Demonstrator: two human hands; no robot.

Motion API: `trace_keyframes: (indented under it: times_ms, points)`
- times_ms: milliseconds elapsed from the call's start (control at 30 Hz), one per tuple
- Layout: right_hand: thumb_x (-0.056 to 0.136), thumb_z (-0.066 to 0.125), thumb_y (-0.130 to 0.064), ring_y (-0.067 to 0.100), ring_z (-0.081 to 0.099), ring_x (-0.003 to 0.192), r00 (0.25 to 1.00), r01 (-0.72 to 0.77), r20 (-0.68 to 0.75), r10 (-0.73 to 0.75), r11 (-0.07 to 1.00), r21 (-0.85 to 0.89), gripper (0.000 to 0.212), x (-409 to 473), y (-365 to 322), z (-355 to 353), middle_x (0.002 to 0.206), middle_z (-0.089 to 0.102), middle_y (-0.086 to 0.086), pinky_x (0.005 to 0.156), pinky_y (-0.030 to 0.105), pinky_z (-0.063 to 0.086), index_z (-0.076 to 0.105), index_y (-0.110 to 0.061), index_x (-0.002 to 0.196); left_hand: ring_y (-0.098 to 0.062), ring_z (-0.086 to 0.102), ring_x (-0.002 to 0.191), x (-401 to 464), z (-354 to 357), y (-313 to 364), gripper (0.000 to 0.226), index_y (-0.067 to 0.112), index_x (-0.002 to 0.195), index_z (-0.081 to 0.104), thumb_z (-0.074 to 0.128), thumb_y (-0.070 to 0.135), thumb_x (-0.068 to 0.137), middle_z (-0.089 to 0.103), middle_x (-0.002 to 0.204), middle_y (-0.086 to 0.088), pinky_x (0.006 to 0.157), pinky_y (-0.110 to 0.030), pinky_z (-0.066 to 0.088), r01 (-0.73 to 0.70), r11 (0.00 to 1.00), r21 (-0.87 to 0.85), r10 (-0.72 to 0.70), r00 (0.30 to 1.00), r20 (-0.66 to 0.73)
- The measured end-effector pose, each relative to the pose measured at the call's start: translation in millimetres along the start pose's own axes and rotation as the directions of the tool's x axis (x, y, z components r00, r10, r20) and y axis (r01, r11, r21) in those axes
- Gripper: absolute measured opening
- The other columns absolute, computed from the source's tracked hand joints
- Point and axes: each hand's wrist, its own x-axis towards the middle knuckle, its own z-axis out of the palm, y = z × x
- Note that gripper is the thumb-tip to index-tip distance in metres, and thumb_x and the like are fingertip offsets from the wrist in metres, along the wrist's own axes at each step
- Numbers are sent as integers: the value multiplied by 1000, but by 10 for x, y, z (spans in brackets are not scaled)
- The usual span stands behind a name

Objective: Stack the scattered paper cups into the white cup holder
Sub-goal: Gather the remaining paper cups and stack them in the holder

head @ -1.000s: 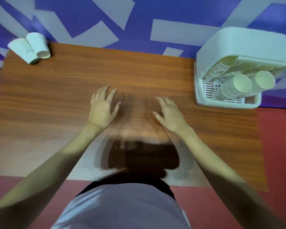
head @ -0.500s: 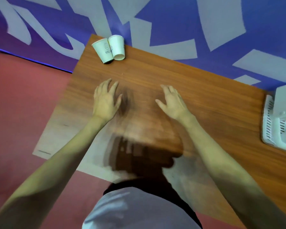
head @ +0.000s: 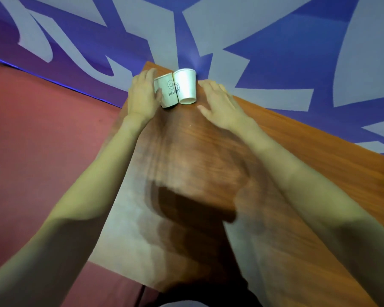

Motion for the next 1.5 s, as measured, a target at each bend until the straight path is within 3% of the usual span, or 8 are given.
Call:
trace_keyframes:
  times_ms: [167,333,500,600,700,1067,1333,1500]
  points:
    - [89,56,-16,34,46,117,999,29,27,-28,999,-36,59,517,56,125,142,40,9,102,42,37,32,-8,142,-40,51,94,186,162,-99,28,2,107,53,46,6,81,59,102,-20,72,-45,39,-5,999,-48,5,1000,1]
    - [91,55,-14,35,43,121,996,28,92,-21,997,-74,64,871,36,190,150,31,7,100,46,40,24,-9,147,-33,55,98,157,211,-175,29,7,108,59,49,5,81,64,104,-14,79,-40,43,83,982,-171,-94,994,-59]
    - [91,54,-8,33,47,118,992,11,129,4,993,-115,62,1093,-43,212,144,37,9,92,47,45,26,-11,146,-27,57,93,-174,95,-199,24,4,103,62,54,3,80,67,101,-9,80,-32,39,83,952,-295,-153,963,-224]
    - [90,55,-7,34,49,115,984,-47,161,71,988,-149,51,1115,-73,245,132,44,14,87,44,45,37,-8,138,-27,58,90,-386,65,-223,21,5,101,62,56,4,81,67,98,-7,80,-31,40,103,943,-316,-187,950,-248]
    - [91,54,-3,35,52,107,989,-90,106,108,984,-156,33,967,-106,235,121,48,17,79,40,43,48,-2,123,-27,59,89,-616,43,-197,20,5,101,63,59,4,82,67,98,-8,80,-32,42,88,941,-326,-172,956,-239]
    - [91,52,-9,29,55,90,966,-185,-160,205,974,135,15,-1018,209,-274,103,54,12,73,40,46,61,-4,101,-24,56,75,-1475,-111,498,8,5,90,66,66,2,84,68,84,-9,67,-36,41,-215,928,-303,159,967,-200]
    - [86,57,-2,26,50,70,900,-253,-304,312,943,218,7,-2816,537,-357,86,46,3,61,41,47,61,-1,92,-23,60,85,-2053,-80,1477,8,10,93,67,67,8,85,69,91,-4,75,-38,44,-377,871,-315,355,926,-127]
    - [87,59,-4,27,55,76,836,-350,-340,431,896,274,11,-3731,762,-393,86,43,-4,65,39,46,64,-4,98,-23,59,86,-2449,45,2090,9,10,94,67,66,10,86,69,92,-2,78,-37,42,-439,843,-310,436,896,-82]
